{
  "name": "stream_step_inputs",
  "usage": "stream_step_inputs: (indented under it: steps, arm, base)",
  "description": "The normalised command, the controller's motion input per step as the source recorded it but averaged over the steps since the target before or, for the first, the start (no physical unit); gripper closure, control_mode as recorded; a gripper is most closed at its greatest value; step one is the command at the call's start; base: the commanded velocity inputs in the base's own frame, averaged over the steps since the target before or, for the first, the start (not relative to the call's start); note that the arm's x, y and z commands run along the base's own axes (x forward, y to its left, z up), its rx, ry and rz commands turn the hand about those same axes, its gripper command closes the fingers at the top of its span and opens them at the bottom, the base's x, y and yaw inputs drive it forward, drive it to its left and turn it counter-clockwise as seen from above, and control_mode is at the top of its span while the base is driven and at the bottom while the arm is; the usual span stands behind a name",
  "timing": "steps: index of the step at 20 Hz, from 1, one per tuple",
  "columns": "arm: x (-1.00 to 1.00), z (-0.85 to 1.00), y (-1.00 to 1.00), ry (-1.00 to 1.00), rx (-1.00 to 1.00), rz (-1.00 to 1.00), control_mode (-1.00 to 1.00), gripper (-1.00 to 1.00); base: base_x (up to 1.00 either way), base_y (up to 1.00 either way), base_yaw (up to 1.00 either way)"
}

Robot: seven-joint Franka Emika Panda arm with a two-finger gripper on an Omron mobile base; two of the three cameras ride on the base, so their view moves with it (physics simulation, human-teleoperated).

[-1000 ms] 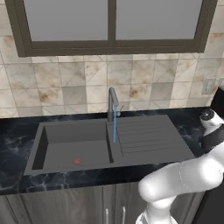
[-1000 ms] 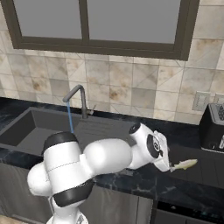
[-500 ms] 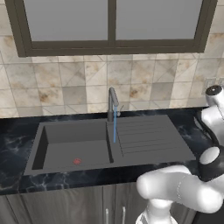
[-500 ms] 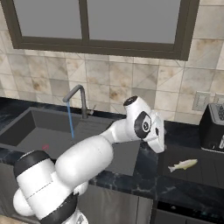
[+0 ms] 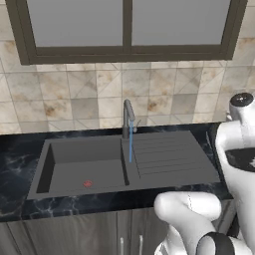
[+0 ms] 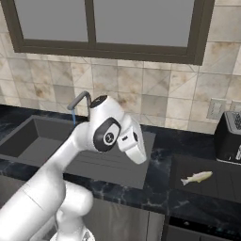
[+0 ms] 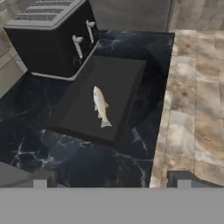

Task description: Take the fish out of the fridge, briefly rinse it in the sink, and place it on the tray next to the sink.

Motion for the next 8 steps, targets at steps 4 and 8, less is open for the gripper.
stream_step_inputs:
  steps: [4, 8]
  arm:
    - [-0.73, -0.39, 1.00, -0.07, -0.08, 0.28, -1.00, -1.00]
    - [-0.87, -0.49, 1.00, -0.02, -0.10, 0.28, -1.00, -1.00]
  base:
    - [0.00, 0.00, 0.00]
    - [0.00, 0.00, 0.00]
